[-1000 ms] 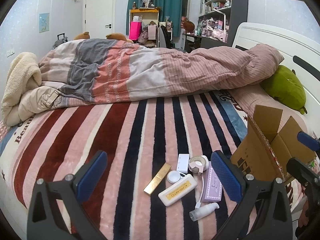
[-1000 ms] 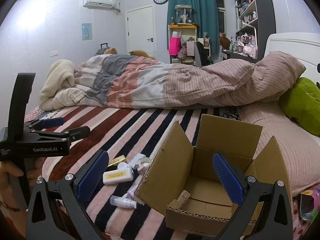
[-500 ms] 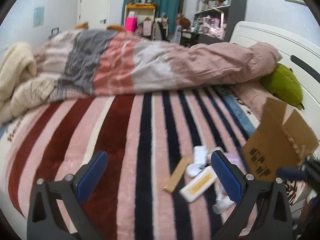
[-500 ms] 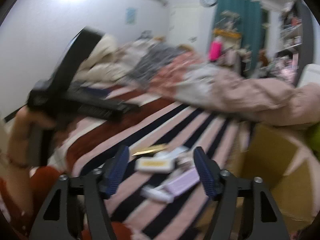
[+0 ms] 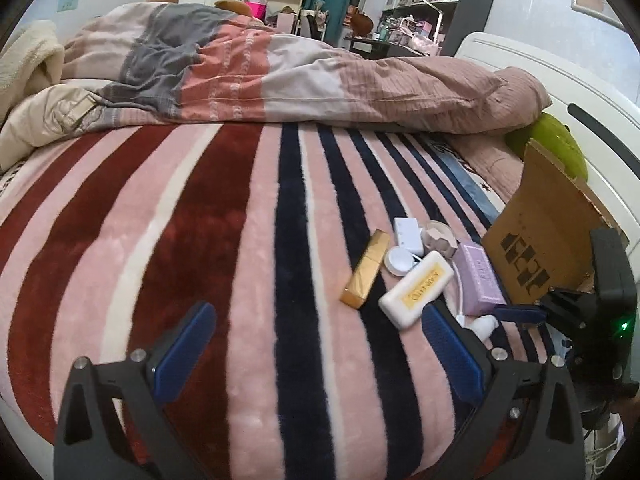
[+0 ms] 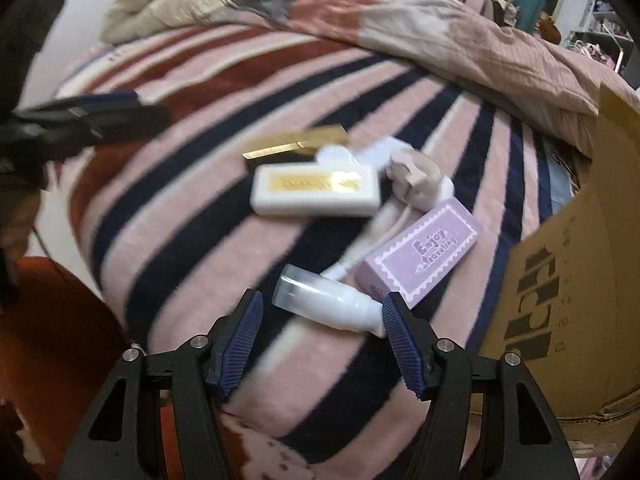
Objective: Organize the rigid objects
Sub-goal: 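Reach the right gripper to the clear pump bottle and grasp it, then carry the pump bottle into the cardboard box and open the right gripper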
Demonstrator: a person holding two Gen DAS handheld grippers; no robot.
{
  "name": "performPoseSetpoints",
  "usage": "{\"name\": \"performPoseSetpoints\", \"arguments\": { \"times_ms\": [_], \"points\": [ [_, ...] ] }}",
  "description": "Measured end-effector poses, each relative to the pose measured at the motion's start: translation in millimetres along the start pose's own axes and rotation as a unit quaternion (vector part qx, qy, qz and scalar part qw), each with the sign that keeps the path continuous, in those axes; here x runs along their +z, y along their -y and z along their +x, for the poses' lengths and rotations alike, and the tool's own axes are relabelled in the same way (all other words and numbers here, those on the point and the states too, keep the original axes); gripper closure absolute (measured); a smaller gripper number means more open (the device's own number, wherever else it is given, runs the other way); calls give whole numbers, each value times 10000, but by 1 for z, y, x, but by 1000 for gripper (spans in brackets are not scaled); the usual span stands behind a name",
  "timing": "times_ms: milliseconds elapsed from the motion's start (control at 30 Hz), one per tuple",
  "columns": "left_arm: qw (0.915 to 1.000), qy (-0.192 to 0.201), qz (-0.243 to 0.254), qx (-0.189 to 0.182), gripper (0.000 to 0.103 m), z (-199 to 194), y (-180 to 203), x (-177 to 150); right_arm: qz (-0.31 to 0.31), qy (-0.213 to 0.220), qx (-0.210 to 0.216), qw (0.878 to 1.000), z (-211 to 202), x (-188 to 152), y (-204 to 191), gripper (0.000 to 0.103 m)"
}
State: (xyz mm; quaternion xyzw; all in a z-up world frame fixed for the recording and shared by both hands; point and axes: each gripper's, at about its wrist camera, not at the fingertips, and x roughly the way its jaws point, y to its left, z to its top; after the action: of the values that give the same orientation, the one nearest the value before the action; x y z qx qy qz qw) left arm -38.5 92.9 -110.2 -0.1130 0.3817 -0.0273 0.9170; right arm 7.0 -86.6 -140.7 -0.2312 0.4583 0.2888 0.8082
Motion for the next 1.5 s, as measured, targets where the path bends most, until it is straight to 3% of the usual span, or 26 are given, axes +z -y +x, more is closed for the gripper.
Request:
{"name": "performPoseSetpoints", "arguments": {
  "times_ms": [67,300,400,467,600,800,967,1100,1267,1500],
  "points": [
    [10000,-13,-57,21,1,-2,-5,-1,97,-85,-24,9999,6,-7,3,24],
    [9999,-7,-129,-35,1,-2,-8,0,373,-247,96,9990,27,-15,12,24],
    [10000,-49,-29,-49,1,1,-5,1,311,-86,68,9995,24,-18,11,44],
    [9998,-48,42,-164,1,1,0,4,197,48,60,9998,23,-18,8,44],
    [9966,-19,254,-782,1,-5,16,15,-47,364,147,9992,14,-17,3,44],
    [9800,-56,731,-1850,3,-28,64,50,-387,1167,408,9916,-38,-5,0,45],
    [9668,-182,1041,-2328,16,-39,99,89,-502,1912,249,9799,-88,10,8,45],
    [9531,-424,1352,-2674,41,-33,130,114,-360,2268,5,9733,-117,14,35,44],
    [9286,-779,1805,-3148,72,-10,184,135,-35,2272,-262,9735,-126,2,83,44],
    [9146,-1207,2276,-3117,73,29,257,143,681,1961,-285,9778,-113,-26,156,45]
  ]
}}
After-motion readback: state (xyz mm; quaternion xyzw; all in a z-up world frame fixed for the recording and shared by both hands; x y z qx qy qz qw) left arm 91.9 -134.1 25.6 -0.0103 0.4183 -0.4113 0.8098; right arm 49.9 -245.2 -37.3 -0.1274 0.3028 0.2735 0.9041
